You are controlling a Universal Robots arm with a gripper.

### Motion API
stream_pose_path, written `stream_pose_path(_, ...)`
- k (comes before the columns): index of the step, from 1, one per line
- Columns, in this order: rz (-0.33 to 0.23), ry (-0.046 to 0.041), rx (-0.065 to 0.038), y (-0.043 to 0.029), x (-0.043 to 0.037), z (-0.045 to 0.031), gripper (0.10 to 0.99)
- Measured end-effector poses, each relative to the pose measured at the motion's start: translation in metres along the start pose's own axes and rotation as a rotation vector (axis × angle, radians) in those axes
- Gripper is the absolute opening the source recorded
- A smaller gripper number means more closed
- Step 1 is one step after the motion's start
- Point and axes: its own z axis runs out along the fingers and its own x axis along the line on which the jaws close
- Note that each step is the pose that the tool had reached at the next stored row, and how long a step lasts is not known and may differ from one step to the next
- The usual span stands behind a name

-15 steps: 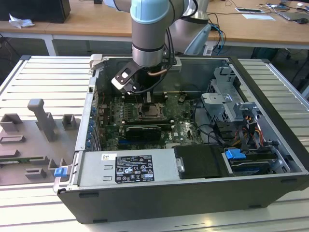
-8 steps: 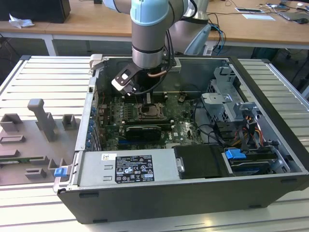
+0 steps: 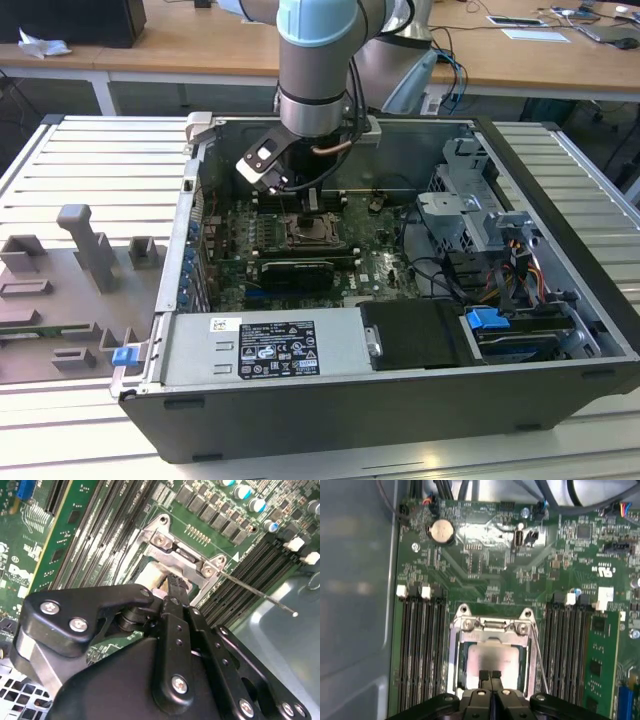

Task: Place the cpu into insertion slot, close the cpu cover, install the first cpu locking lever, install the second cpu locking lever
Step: 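Close the cpu cover, then install the first cpu locking lever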

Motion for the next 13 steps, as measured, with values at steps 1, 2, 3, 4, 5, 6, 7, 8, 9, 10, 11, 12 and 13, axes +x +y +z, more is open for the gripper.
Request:
stream_pose_path(1, 0.0, 0.0, 0.0, 0.0022, -0.0001, 0.0, 0.106)
stream_pose_path(2, 0.0, 0.0, 0.0, 0.0033, -0.0002, 0.0001, 0.106)
stream_pose_path(3, 0.0, 0.0, 0.0, 0.0041, -0.0002, 0.0001, 0.106)
stream_pose_path(4, 0.0, 0.0, 0.0, 0.0047, -0.0002, 0.0001, 0.106)
stream_pose_path(5, 0.0, 0.0, 0.0, 0.0052, -0.0003, 0.0001, 0.106)
stream_pose_path(6, 0.0, 0.0, 0.0, 0.0054, -0.0002, 0.0001, 0.106)
stream_pose_path(7, 0.0, 0.0, 0.0, 0.0054, -0.0002, 0.0001, 0.106)
stream_pose_path(8, 0.0, 0.0, 0.0, 0.0055, -0.0002, 0.0001, 0.106)
stream_pose_path(9, 0.0, 0.0001, 0.0, 0.0056, -0.0002, -0.0001, 0.106)
stream_pose_path(10, 0.0, 0.0, 0.0, 0.0056, -0.0002, -0.0005, 0.106)
stream_pose_path(11, 0.0, 0.0, 0.0, 0.0055, -0.0002, -0.0008, 0.106)
stream_pose_path(12, 0.0, 0.0001, 0.0, 0.0056, -0.0002, -0.001, 0.106)
stream_pose_path(13, 0.0, 0.0, 0.0, 0.0055, -0.0002, -0.0012, 0.106)
